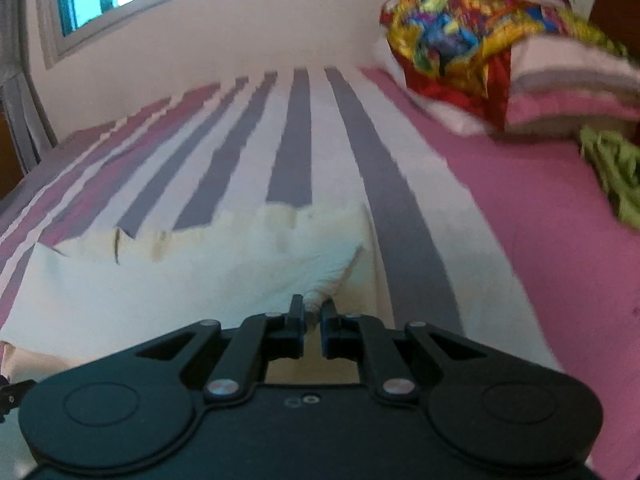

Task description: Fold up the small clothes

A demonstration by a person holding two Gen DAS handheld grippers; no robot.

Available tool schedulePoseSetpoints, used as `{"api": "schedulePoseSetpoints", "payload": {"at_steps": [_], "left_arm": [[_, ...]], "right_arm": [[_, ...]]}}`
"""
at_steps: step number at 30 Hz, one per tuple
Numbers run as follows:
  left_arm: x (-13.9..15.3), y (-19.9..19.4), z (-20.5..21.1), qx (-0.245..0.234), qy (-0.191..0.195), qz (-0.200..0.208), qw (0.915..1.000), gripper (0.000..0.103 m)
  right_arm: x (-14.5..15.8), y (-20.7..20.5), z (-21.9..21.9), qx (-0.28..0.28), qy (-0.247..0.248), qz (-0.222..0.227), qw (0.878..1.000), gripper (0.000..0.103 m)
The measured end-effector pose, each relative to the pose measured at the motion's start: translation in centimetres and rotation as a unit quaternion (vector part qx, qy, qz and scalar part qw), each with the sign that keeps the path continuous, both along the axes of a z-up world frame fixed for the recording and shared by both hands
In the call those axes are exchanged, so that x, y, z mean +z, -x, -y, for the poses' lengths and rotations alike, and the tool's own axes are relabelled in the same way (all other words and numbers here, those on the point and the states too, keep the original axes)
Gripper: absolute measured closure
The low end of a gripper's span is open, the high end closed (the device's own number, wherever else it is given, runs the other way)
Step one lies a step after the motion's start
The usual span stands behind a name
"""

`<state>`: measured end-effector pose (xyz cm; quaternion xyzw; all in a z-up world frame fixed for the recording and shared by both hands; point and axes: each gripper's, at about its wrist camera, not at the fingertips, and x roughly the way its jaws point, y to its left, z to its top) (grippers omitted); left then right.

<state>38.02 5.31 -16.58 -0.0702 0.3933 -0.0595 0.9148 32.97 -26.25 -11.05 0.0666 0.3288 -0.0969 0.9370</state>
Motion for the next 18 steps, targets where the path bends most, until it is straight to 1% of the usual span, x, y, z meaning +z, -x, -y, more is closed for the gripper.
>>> {"api": "schedulePoseSetpoints", "payload": {"at_steps": [1, 2, 4, 6, 9, 10, 11, 12, 13, 16, 18], "left_arm": [[-0.1, -0.5, -0.4, 0.011, 0.003, -0.002, 0.9999, 0.018], [-0.2, -0.9, -0.8, 0.021, 0.009, -0.008, 0.9997, 0.018], [-0.2, -1.4, -1.5, 0.030, 0.021, -0.017, 0.9992, 0.018], [0.3, -1.1, -1.6, 0.024, 0.015, -0.016, 0.9995, 0.018], [1.6, 0.1, -1.7, 0.008, 0.025, 0.001, 0.9996, 0.018], [2.2, 0.5, -1.8, 0.004, 0.029, 0.010, 0.9995, 0.018], [2.7, 0.8, -1.8, 0.002, 0.030, 0.020, 0.9994, 0.018], [3.2, 0.9, -1.8, 0.002, 0.033, 0.028, 0.9991, 0.018], [3.8, 0.7, -1.8, 0.001, 0.042, 0.035, 0.9985, 0.018], [4.3, -1.2, -1.2, 0.003, 0.037, 0.039, 0.9986, 0.018], [3.9, -3.2, -0.8, 0.011, 0.038, 0.031, 0.9987, 0.018]], "right_arm": [[-0.1, -0.2, -0.2, 0.001, 0.015, -0.003, 1.000, 0.095], [-0.5, -0.7, -0.2, 0.000, 0.025, -0.017, 1.000, 0.095], [-1.6, -1.1, 0.5, -0.011, 0.012, -0.040, 0.999, 0.095], [-2.3, -0.9, 1.2, -0.020, -0.006, -0.046, 0.999, 0.094], [-2.4, -0.3, 1.2, -0.013, -0.002, -0.046, 0.999, 0.094], [-2.3, -0.3, 1.4, -0.010, -0.012, -0.050, 0.999, 0.092], [-2.0, -0.3, 1.6, -0.008, -0.025, -0.048, 0.999, 0.088], [-1.6, -0.1, 1.7, -0.010, -0.030, -0.037, 0.999, 0.086], [-1.1, 0.1, 1.8, -0.014, -0.029, -0.026, 0.999, 0.082], [0.2, 0.0, 2.0, -0.017, -0.035, -0.001, 0.999, 0.081], [0.3, -1.2, 1.8, -0.011, -0.034, -0.008, 0.999, 0.081]]}}
